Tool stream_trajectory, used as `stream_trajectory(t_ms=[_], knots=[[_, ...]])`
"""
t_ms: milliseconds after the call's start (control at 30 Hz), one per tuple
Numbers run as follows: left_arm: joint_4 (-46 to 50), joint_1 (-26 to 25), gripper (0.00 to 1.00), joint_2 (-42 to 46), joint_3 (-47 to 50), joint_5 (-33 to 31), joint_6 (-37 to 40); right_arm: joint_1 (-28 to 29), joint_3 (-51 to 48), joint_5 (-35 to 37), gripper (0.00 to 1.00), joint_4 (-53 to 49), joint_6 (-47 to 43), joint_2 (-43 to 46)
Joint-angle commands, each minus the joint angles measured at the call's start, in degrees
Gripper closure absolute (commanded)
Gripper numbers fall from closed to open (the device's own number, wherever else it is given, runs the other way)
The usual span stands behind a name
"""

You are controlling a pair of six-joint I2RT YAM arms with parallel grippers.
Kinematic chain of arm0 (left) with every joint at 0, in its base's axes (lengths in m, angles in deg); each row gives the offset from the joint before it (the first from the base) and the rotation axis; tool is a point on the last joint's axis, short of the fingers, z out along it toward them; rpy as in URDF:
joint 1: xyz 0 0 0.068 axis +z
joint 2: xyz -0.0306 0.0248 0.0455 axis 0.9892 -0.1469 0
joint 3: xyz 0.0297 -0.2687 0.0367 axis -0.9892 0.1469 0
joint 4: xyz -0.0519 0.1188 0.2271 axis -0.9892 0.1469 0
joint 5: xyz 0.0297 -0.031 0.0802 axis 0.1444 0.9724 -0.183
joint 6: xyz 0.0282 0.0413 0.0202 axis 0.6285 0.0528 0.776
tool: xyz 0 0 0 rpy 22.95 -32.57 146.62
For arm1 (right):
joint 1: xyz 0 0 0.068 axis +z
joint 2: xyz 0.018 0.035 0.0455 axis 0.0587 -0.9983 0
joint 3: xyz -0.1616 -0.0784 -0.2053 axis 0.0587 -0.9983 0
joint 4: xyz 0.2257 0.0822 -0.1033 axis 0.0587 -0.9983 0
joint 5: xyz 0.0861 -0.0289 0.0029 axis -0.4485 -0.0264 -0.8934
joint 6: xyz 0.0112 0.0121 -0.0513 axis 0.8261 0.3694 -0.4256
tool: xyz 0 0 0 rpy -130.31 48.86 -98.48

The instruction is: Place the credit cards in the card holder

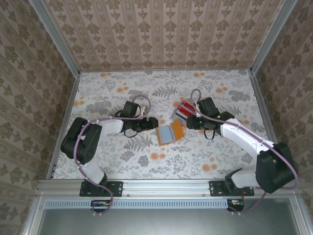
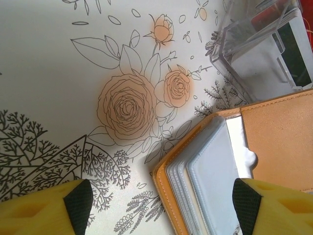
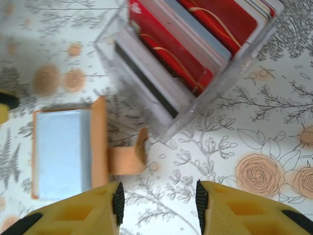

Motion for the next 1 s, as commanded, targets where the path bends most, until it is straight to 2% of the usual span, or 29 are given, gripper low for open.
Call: stream_trajectory(t_ms=[0, 100, 267, 333, 600, 967], knots=[[1.12, -0.25, 0.21, 1.24, -0.87, -2.01, -1.13, 5.19, 3.38, -1.64, 0.53, -4.84, -2.23, 1.45], [1.8, -0.16, 0.21, 1.9, -0.75, -3.38, -1.74, 10.86, 7.24, -1.25, 0.52, -7.2, -2.18, -1.64], [1.91, 0.65, 0.2, 2.53, 0.24, -4.86, -3.25, 14.84, 10.77, -0.44, 0.51, -5.49, -0.03, -10.44], [1.34, 1.21, 0.2, 3.12, 0.93, -4.59, -3.7, 15.97, 12.41, 0.06, 0.43, -5.41, 0.45, -14.83], [2.68, 1.96, 0.2, 6.34, 3.11, -5.55, -2.63, 17.3, 16.74, 2.19, 0.37, -3.44, 0.11, -26.49], [2.02, 1.95, 0.2, 5.58, 3.67, -5.03, -2.27, 17.47, 17.09, 1.5, 0.29, -1.49, 1.09, -31.04]])
